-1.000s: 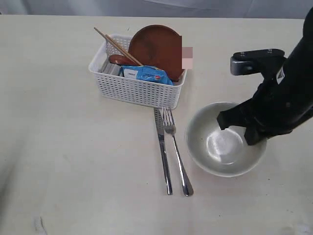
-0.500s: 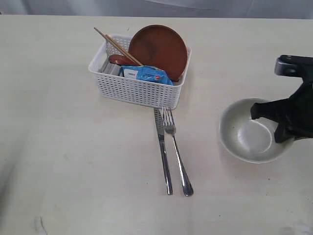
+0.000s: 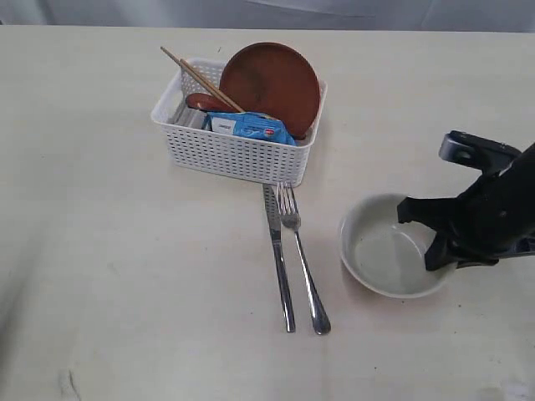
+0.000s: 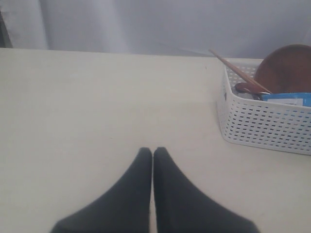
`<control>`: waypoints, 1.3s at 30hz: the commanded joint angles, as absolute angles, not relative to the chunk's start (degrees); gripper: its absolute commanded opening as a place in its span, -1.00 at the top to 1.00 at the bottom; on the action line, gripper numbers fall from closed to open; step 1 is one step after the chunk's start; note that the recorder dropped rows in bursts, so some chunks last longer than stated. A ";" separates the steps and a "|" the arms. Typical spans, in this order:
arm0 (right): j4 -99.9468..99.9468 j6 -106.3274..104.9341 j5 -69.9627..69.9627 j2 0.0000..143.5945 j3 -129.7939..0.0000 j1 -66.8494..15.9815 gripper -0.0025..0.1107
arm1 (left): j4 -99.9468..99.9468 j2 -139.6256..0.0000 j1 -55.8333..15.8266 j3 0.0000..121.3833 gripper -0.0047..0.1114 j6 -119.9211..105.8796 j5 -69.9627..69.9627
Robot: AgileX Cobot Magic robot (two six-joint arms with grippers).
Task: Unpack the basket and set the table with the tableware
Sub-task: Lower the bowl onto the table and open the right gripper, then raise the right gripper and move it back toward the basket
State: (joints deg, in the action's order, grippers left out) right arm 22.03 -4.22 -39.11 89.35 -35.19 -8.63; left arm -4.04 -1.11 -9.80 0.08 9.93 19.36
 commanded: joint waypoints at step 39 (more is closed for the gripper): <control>15.28 -3.18 -53.74 81.20 -63.66 -16.98 -0.10 | -4.02 -1.28 -9.97 0.00 0.90 10.23 18.79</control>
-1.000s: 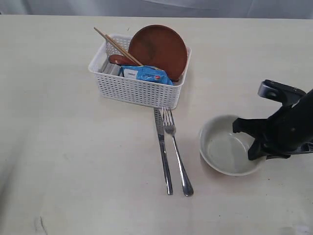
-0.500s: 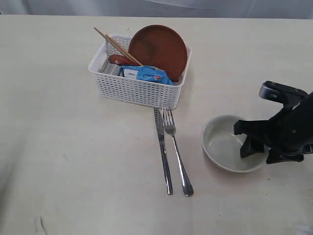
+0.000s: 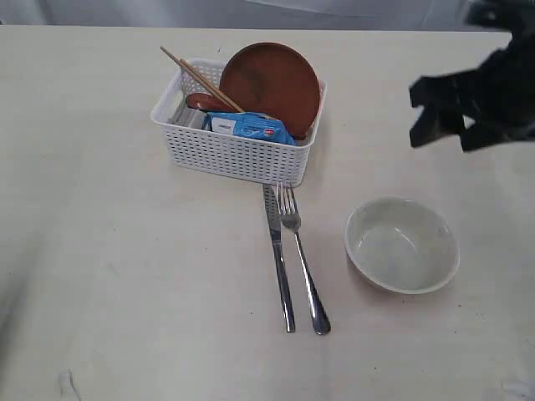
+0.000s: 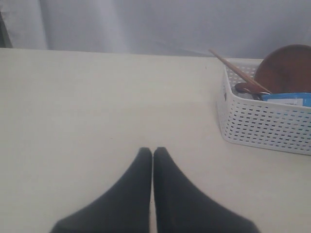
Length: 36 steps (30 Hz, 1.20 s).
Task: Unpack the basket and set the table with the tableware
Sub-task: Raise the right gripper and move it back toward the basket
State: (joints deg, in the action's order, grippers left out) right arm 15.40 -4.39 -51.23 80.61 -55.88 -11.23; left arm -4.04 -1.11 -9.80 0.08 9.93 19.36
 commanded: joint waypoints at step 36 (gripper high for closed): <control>-2.07 -16.99 -45.26 124.31 -104.53 -28.27 -0.10 | -4.02 -1.28 -9.97 0.00 0.90 10.23 18.79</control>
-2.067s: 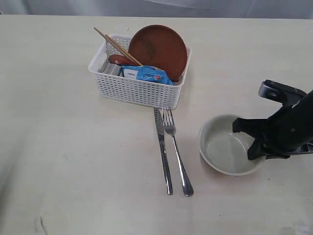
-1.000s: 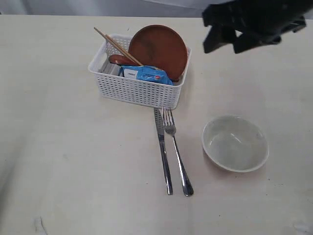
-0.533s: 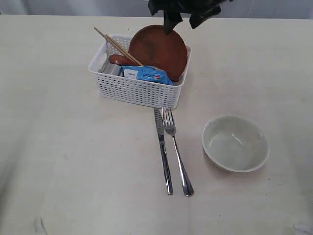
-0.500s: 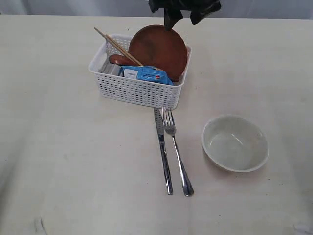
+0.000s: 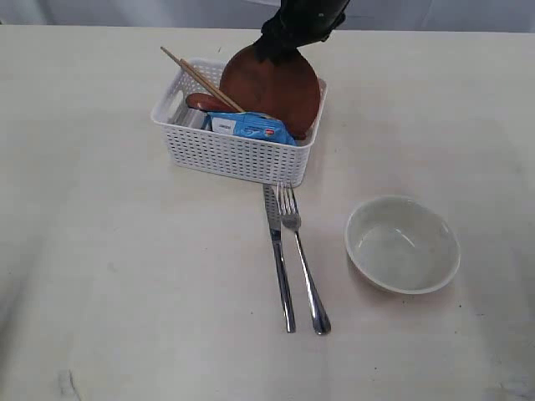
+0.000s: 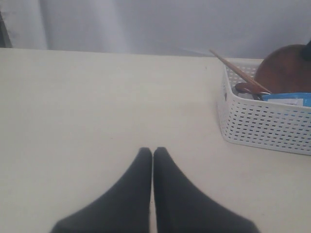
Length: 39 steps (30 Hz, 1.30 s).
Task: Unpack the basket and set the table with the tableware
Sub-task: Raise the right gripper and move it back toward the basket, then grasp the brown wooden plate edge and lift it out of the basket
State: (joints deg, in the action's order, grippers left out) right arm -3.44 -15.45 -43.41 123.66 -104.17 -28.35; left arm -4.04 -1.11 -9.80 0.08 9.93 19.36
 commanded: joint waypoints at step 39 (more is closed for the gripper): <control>-11.23 -11.61 -57.29 104.10 -104.58 -30.78 0.96 | -4.02 -1.28 -9.97 0.00 0.90 10.23 18.79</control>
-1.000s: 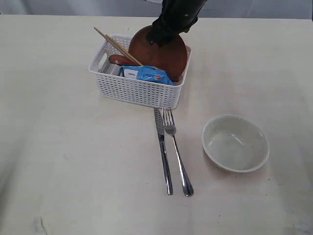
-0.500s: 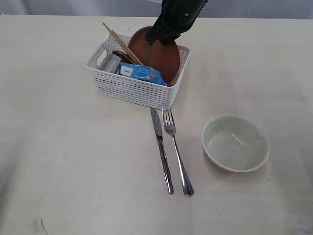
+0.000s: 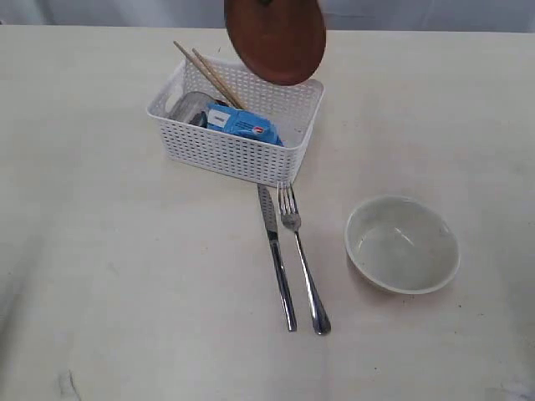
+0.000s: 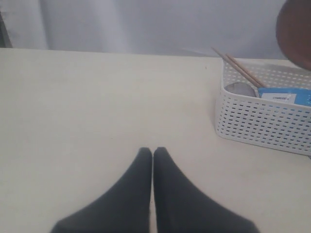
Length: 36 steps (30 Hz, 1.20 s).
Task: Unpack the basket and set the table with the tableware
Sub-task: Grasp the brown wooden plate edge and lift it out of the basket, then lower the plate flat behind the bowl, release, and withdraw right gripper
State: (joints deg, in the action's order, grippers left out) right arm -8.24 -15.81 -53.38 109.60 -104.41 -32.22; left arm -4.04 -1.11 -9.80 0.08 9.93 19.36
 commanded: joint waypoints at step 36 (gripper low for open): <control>19.96 -5.46 -43.29 113.59 -79.19 -0.99 0.96 | -4.02 -1.28 -9.97 0.00 0.90 10.23 18.79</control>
State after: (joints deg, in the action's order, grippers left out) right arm 21.39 -4.54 -45.46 113.05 -79.15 -1.31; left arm -4.04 -1.11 -9.80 0.08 9.93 19.36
